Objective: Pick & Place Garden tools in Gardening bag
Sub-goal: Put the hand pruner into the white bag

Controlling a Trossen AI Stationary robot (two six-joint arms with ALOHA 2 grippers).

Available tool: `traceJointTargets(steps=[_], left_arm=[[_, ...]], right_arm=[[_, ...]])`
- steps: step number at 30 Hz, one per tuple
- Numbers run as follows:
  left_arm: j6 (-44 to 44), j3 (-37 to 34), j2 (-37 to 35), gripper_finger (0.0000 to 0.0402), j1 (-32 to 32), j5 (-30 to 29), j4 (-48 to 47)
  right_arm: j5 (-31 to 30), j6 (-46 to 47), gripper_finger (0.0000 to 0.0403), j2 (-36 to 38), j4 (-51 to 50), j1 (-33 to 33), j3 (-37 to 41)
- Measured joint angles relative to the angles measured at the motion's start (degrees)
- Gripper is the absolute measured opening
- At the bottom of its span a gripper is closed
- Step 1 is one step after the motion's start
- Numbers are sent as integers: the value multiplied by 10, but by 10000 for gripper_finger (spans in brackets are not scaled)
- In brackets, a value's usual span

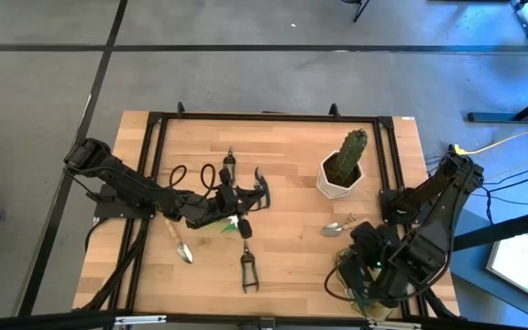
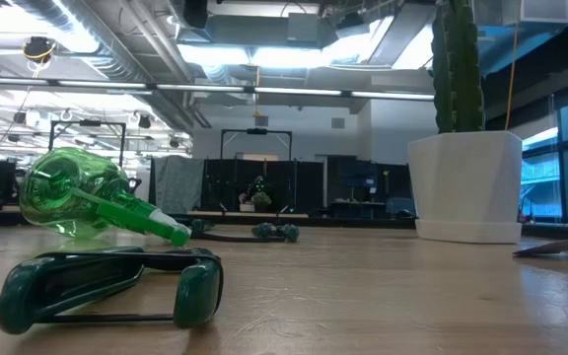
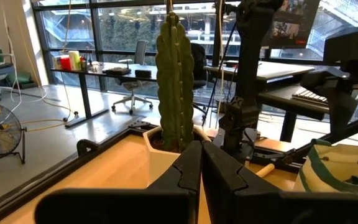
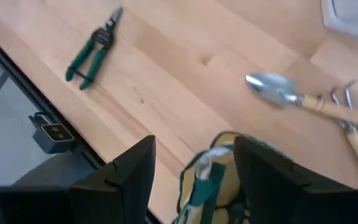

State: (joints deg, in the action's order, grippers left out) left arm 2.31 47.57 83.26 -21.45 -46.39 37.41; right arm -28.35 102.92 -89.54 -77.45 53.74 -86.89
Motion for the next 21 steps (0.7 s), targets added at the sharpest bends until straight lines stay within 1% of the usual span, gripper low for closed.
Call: traceJointTargets(steps=[4, 12, 21], left_arm=[[0, 0, 0, 4, 0, 0, 0], [0, 0, 0, 3, 0, 0, 0], [0, 0, 0, 6, 0, 0, 0]], right_arm=[[-47, -24, 220, 0, 3, 0, 0], [-174, -99, 220, 0, 20, 0, -1], [-298, -221, 219, 1, 45, -1, -49]])
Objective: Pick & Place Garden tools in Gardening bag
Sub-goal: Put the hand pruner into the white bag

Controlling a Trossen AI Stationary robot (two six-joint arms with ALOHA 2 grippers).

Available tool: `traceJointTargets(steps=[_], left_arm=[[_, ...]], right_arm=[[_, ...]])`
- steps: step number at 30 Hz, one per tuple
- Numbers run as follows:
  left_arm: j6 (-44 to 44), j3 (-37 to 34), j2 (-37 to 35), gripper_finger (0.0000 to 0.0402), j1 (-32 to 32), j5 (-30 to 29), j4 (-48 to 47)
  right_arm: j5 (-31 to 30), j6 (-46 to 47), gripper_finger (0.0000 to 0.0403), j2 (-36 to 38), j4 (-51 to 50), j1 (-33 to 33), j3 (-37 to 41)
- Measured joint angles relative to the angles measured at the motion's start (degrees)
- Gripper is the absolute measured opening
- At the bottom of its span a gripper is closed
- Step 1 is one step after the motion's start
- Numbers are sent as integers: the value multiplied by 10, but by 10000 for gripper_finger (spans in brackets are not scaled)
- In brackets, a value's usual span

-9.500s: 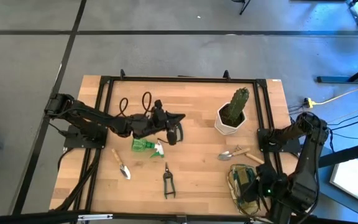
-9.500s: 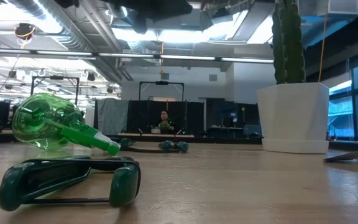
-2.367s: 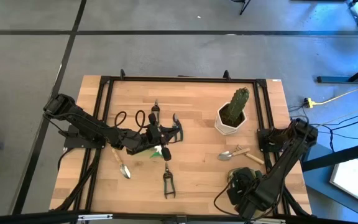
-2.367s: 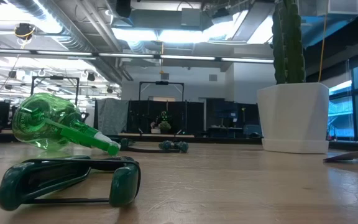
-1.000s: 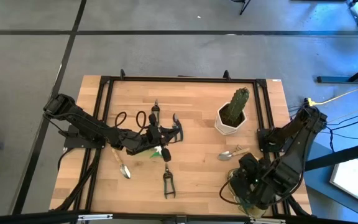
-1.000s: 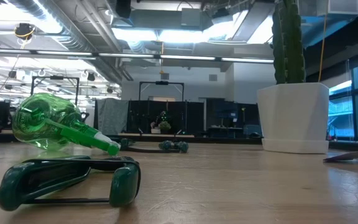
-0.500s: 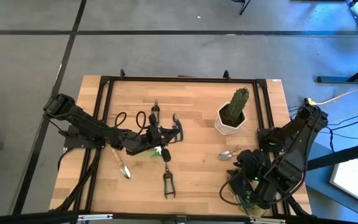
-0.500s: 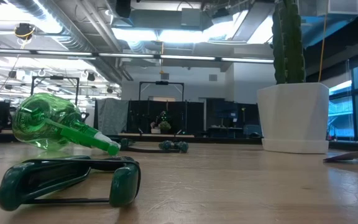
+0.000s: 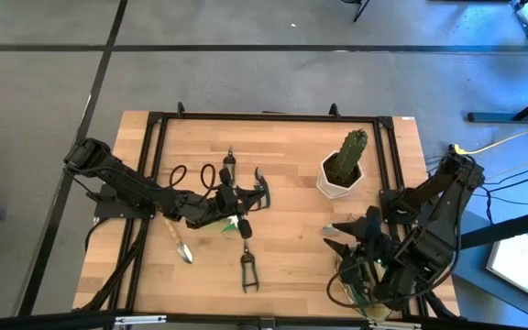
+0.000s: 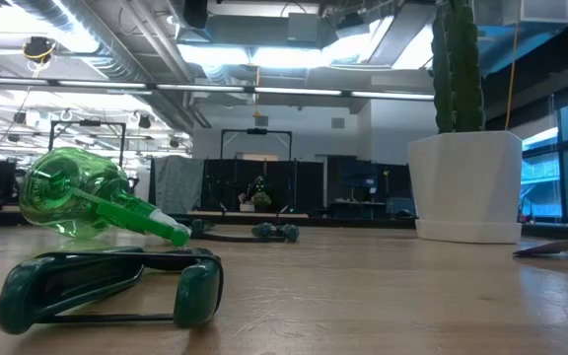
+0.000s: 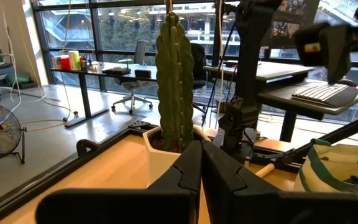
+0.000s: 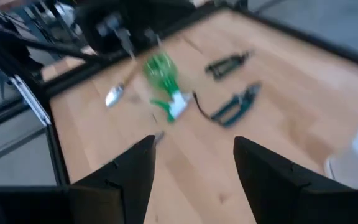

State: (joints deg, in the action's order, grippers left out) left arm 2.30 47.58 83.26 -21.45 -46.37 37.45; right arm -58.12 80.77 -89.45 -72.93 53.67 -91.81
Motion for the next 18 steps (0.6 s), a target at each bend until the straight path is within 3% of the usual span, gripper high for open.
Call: traceJointTargets(steps=[8, 12, 18], left_arm=[[1, 0, 0, 6, 0, 0, 0], [10, 0, 0, 6, 0, 2, 0], [38, 0, 0, 4, 19, 107, 0]], right_arm=[[-110, -165, 219, 0, 62, 0, -11], [-126, -237, 220, 0, 86, -6, -11], [-128, -326, 220, 0, 95, -18, -11]])
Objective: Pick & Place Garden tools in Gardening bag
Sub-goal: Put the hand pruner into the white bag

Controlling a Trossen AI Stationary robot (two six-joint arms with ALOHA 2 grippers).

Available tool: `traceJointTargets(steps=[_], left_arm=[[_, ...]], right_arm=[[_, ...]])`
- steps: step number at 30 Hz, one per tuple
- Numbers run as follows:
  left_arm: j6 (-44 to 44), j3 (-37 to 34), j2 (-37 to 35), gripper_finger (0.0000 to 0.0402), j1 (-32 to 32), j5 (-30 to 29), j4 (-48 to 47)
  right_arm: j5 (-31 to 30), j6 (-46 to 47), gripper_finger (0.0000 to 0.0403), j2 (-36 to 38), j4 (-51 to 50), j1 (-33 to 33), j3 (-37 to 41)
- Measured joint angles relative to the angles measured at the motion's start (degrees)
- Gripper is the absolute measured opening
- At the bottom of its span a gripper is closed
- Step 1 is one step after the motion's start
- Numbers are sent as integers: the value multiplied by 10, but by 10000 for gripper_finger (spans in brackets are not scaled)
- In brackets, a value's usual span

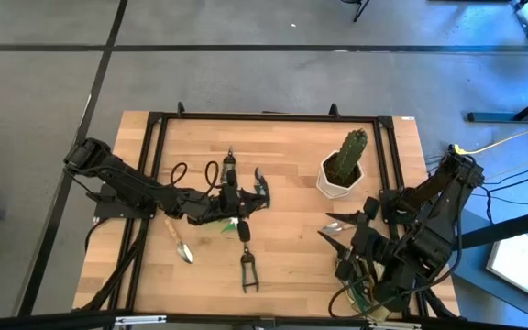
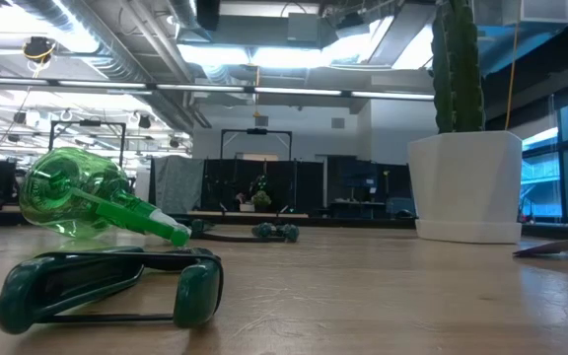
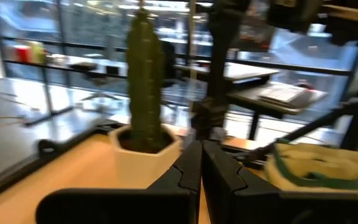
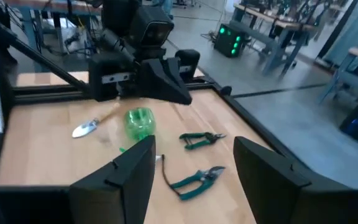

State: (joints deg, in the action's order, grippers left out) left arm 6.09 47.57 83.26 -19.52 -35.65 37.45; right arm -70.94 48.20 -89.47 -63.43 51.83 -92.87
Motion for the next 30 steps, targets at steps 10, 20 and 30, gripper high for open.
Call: traceJointTargets(steps=[10, 20, 30], left_arm=[[-19, 0, 0, 2, 58, 208, 0], [-7, -8, 0, 4, 97, 239, -13], [2, -13, 0, 5, 99, 236, -29]], right_arm=[[-7, -54, 220, -1, 17, -52, 39], [39, -79, 220, 9, 63, -125, 105], [200, -325, 220, 10, 377, -144, 166]])
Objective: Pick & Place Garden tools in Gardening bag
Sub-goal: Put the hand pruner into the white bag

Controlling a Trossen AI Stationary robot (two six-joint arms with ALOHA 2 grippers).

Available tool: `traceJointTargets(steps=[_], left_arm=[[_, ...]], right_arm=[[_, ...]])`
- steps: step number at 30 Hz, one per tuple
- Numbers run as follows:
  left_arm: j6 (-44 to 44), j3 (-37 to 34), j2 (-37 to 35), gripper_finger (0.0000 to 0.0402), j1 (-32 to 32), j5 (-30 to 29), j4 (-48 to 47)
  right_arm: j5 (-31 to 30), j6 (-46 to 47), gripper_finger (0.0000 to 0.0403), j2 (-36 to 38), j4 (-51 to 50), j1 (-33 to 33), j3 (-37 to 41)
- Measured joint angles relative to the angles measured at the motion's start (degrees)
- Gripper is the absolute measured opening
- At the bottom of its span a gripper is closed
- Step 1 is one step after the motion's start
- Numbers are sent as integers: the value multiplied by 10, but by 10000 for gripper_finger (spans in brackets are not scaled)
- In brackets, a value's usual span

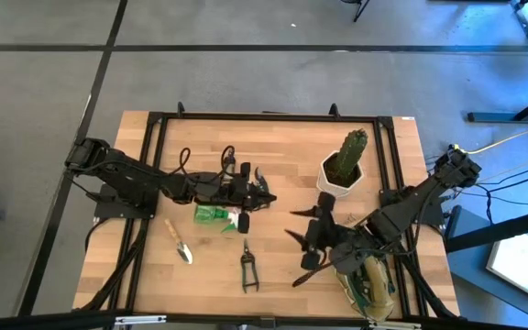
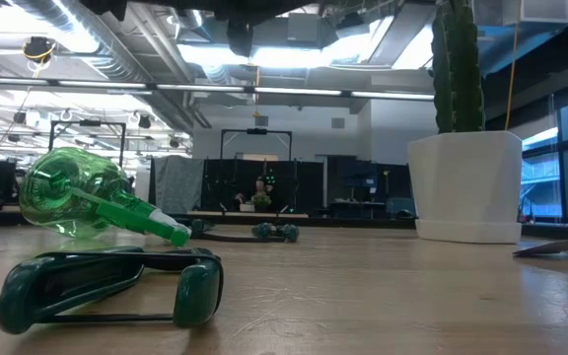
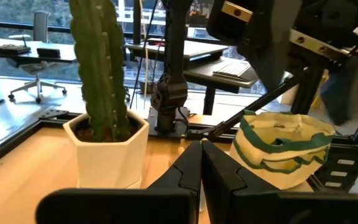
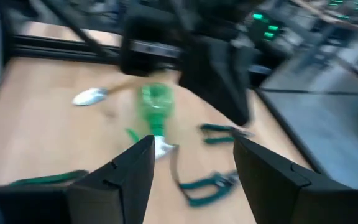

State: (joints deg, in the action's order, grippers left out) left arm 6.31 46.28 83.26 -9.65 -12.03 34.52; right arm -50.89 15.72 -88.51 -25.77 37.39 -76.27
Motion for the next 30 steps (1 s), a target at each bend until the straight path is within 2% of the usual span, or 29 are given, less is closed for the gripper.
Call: traceJointTargets(steps=[6, 13, 18, 24, 30], left_arm=[[0, 0, 0, 7, -10, -2, -3], [8, 0, 0, 7, -12, -3, -8], [19, 0, 0, 7, -12, -3, -14], [21, 0, 0, 3, -12, -19, -17], [26, 0, 0, 6, -12, -20, -18]], right_arm=[[70, -47, 220, 6, 85, -9, 29], [195, -132, 220, 9, 205, -22, 63], [220, -143, 220, 9, 208, -31, 65], [352, -180, 220, 9, 232, -37, 65], [357, -187, 220, 14, 242, -43, 71]])
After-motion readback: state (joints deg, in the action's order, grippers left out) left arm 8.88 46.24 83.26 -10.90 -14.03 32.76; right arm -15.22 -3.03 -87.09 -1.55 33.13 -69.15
